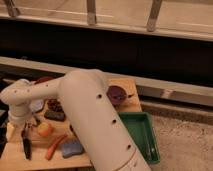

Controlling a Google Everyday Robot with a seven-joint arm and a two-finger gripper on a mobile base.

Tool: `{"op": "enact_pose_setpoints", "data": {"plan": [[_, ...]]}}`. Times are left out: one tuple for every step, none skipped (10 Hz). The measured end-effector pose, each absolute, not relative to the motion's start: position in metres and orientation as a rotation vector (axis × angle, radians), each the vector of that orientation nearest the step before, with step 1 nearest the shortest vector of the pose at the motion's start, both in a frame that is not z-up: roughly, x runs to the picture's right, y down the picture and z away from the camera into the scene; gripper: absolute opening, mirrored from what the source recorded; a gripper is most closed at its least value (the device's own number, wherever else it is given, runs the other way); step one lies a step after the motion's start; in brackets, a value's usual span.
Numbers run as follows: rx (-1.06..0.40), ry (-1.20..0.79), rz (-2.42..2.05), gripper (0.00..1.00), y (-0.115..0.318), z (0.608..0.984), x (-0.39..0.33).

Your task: Place brush in table surface

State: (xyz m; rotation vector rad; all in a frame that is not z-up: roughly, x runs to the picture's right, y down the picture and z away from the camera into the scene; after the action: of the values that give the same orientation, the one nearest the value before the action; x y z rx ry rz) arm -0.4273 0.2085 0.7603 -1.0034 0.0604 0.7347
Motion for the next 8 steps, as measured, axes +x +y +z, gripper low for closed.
{"op": "enact_pose_setpoints", "data": {"plan": [[-1.014,0.07,0.746,0.8,0.215,0.761,-0.424],[-1.022,0.081,0.758,0.8,0.221,0.762,-0.423],[-1.027,0.089,0.769,0.8,0.225,0.763,-0.424],[-1.028,0.095,0.782,0.8,0.229,0.765,-0.426],[-1.023,0.098,0.796,0.8,0.23,0.767,-0.429],[-1.014,0.101,0.81,0.8,0.229,0.77,-0.433],[-0.999,0.104,0.823,0.8,0.227,0.772,-0.438],[-0.987,0.106,0.834,0.8,0.225,0.772,-0.441]]}}
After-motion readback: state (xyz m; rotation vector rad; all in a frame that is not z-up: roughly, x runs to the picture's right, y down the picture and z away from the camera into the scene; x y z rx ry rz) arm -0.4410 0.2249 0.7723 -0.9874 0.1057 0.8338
